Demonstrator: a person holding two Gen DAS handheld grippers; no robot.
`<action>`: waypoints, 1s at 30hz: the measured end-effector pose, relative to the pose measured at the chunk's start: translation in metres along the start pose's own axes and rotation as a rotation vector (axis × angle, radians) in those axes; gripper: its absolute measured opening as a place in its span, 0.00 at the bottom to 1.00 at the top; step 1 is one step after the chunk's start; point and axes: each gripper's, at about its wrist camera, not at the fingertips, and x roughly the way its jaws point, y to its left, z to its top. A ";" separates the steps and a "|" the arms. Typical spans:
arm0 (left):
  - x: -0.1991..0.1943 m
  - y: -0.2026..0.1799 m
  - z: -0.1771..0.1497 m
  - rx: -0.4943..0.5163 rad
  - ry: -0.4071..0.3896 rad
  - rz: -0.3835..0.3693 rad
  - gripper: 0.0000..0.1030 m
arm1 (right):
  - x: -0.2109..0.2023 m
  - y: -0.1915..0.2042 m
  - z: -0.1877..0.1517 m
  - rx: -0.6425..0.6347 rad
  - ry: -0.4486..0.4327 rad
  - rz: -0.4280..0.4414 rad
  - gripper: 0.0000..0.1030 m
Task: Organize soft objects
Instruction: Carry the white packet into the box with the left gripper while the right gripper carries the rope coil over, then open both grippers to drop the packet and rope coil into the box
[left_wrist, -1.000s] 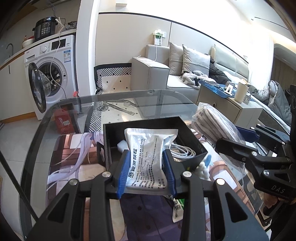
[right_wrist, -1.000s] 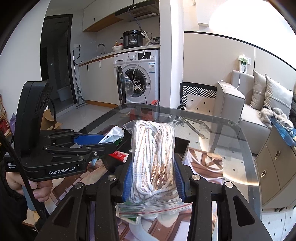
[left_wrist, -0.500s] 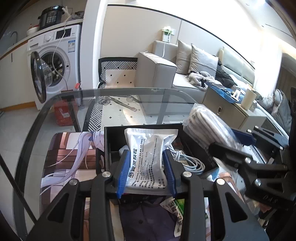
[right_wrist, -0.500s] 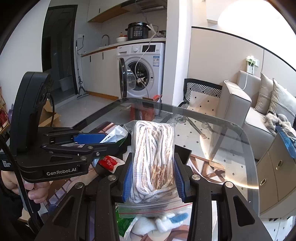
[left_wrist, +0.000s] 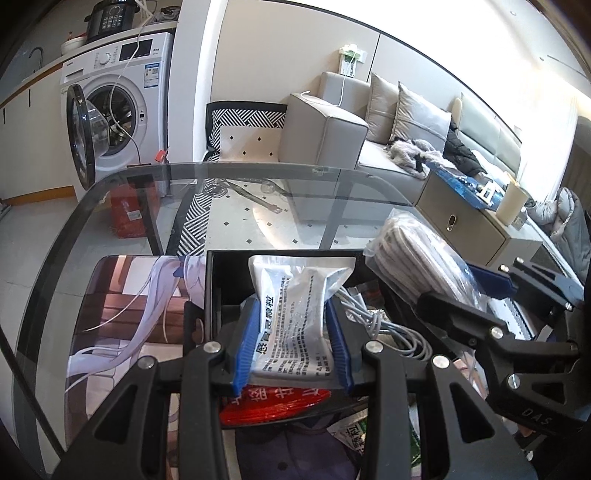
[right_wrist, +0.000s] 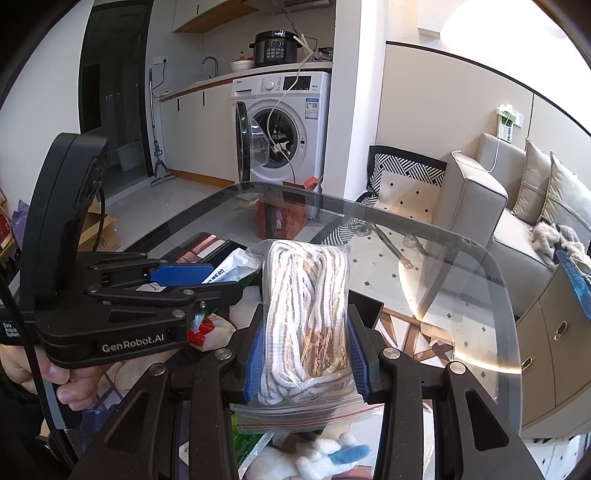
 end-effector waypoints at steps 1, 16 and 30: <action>0.001 0.000 0.000 0.001 0.003 0.003 0.34 | 0.001 0.001 0.000 -0.002 0.002 0.000 0.38; 0.012 -0.002 -0.004 0.024 0.014 0.055 0.37 | 0.037 0.005 0.005 -0.055 0.071 0.037 0.38; 0.002 -0.001 -0.008 0.034 0.032 0.050 0.43 | 0.050 0.004 0.009 -0.125 0.109 0.079 0.38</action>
